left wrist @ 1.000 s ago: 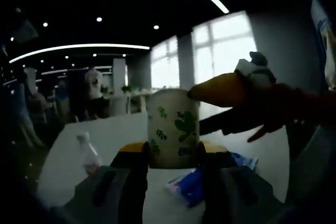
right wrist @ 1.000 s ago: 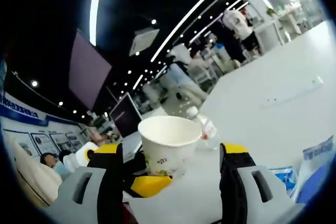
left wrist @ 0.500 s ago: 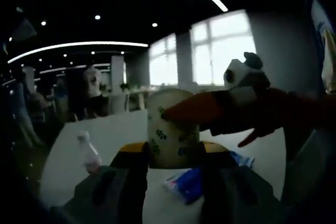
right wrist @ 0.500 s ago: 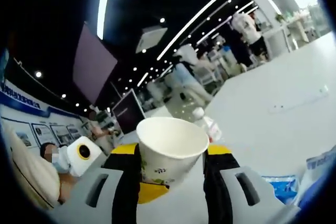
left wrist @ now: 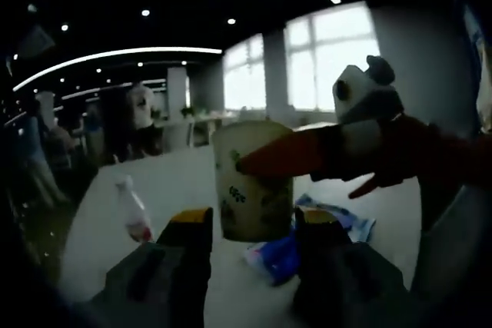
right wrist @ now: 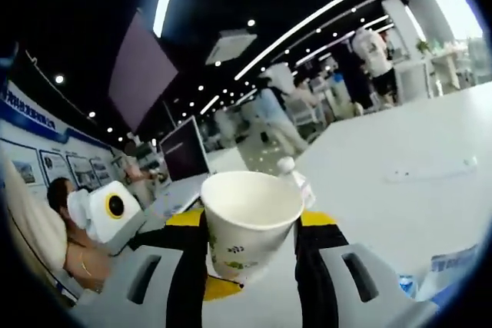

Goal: Arrange the tabletop items into an orderly group along one side of the table until the central work area is clear of visible clutter.

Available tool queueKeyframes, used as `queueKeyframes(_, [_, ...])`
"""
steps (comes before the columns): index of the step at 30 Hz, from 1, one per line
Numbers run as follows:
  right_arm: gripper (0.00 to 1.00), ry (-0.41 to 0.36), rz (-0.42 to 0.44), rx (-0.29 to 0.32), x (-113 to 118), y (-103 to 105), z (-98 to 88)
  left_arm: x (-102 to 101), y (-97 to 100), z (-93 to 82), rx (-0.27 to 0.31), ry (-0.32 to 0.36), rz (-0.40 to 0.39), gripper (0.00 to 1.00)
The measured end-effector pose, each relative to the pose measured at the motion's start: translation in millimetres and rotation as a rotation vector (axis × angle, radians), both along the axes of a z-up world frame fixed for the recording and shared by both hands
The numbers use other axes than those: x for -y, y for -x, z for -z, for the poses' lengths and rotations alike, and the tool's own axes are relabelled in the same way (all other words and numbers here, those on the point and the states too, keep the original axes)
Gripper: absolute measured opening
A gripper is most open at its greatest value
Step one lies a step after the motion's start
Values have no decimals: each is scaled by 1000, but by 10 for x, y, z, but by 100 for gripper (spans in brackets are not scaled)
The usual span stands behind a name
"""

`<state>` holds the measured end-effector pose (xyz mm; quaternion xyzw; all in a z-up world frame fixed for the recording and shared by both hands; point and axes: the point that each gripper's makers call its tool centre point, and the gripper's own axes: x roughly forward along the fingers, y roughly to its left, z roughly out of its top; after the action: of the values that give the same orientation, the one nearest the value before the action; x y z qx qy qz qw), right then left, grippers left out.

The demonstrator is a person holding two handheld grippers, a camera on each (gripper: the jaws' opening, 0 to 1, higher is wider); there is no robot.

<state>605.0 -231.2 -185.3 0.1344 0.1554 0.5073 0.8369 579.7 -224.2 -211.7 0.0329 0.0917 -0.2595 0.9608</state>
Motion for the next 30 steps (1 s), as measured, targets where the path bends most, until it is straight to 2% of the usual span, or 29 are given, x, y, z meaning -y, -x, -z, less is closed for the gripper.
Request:
queueKeyframes(4, [44, 68, 20, 85, 12, -97, 15, -27, 30, 67, -38, 2, -9, 54])
queueKeyframes(8, [44, 104, 24, 125, -10, -175, 56, -101, 83, 161, -72, 1, -37, 61])
queueKeyframes(9, [44, 102, 39, 116, -17, -224, 78, -116, 115, 185, -86, 2, -40, 63])
queueKeyframes(13, [44, 138, 45, 154, -57, -317, 139, -167, 209, 254, -118, 18, -60, 78])
queueKeyframes(17, [44, 165, 50, 225, -136, -427, 160, -212, 300, 284, -132, 16, -71, 88])
queueKeyframes(22, [44, 167, 53, 251, -237, -582, 190, -245, 367, 288, -148, 30, -94, 99])
queueKeyframes(24, [44, 164, 50, 258, -292, -648, 193, -271, 387, 285, -149, 27, -102, 99])
queueKeyframes(26, [44, 186, 47, 291, -343, -720, 197, -311, 394, 308, -155, 6, -115, 99])
queueKeyframes(30, [44, 177, 31, 288, -437, -824, 233, -383, 416, 362, -167, -53, -137, 99])
